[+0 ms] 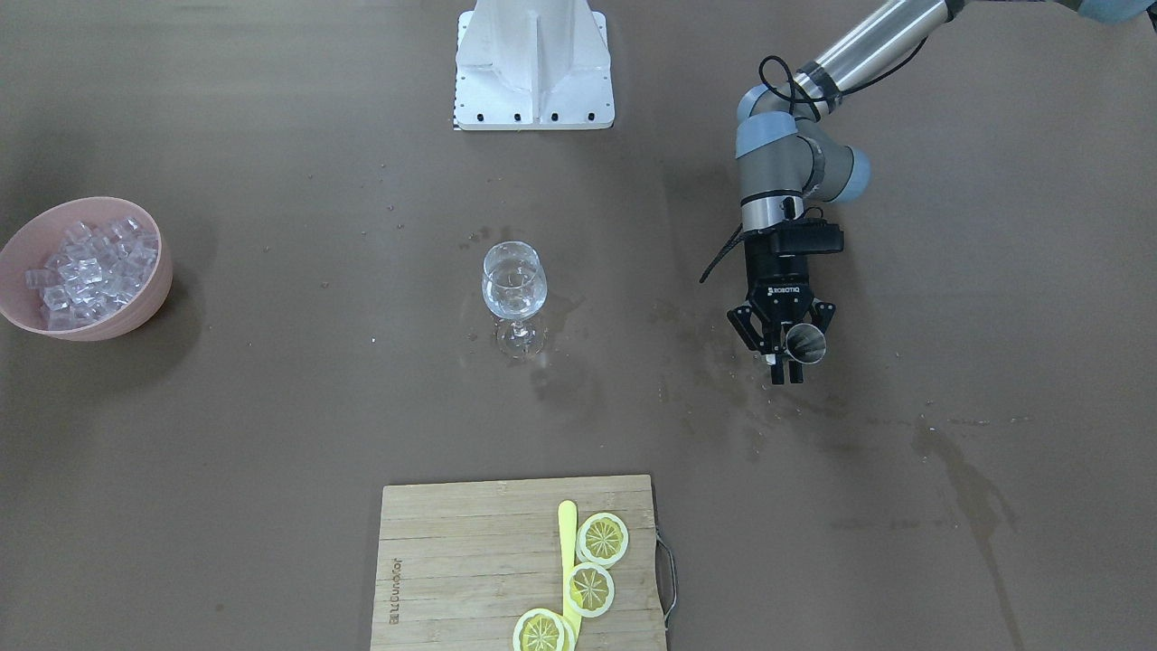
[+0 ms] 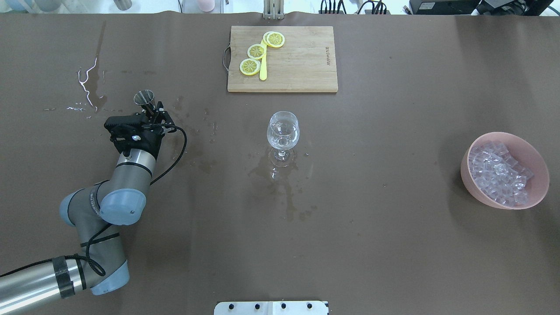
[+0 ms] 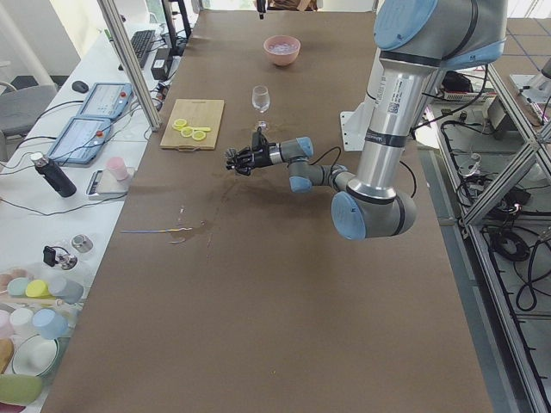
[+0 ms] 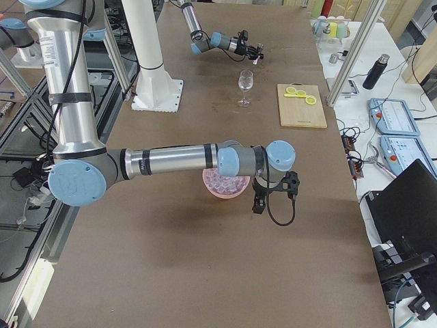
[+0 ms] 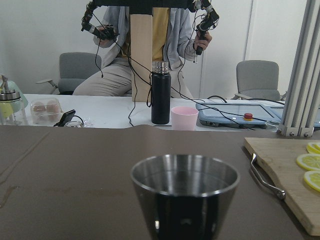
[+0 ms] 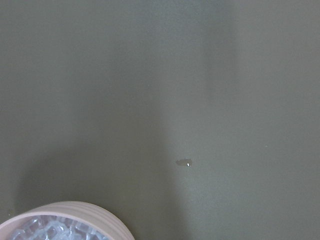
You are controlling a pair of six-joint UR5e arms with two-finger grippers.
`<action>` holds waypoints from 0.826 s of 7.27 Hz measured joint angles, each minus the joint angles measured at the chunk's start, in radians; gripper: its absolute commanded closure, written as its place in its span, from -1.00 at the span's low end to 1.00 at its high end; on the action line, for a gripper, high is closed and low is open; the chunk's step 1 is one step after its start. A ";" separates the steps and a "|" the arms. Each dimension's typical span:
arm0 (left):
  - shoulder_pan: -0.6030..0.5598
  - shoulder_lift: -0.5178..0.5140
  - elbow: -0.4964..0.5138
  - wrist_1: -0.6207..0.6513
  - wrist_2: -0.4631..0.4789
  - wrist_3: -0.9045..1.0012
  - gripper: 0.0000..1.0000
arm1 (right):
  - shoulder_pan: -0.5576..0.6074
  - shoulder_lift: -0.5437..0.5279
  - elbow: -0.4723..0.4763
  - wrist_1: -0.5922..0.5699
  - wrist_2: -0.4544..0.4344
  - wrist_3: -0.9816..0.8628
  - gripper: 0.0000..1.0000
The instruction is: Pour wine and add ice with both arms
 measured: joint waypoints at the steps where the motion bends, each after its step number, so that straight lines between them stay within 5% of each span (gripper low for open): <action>1: 0.003 -0.001 0.001 0.015 0.021 -0.017 1.00 | -0.002 0.000 0.000 0.000 0.000 0.001 -1.00; 6: 0.017 0.000 0.033 0.026 0.073 -0.080 1.00 | -0.004 0.006 -0.001 -0.001 0.000 0.013 -1.00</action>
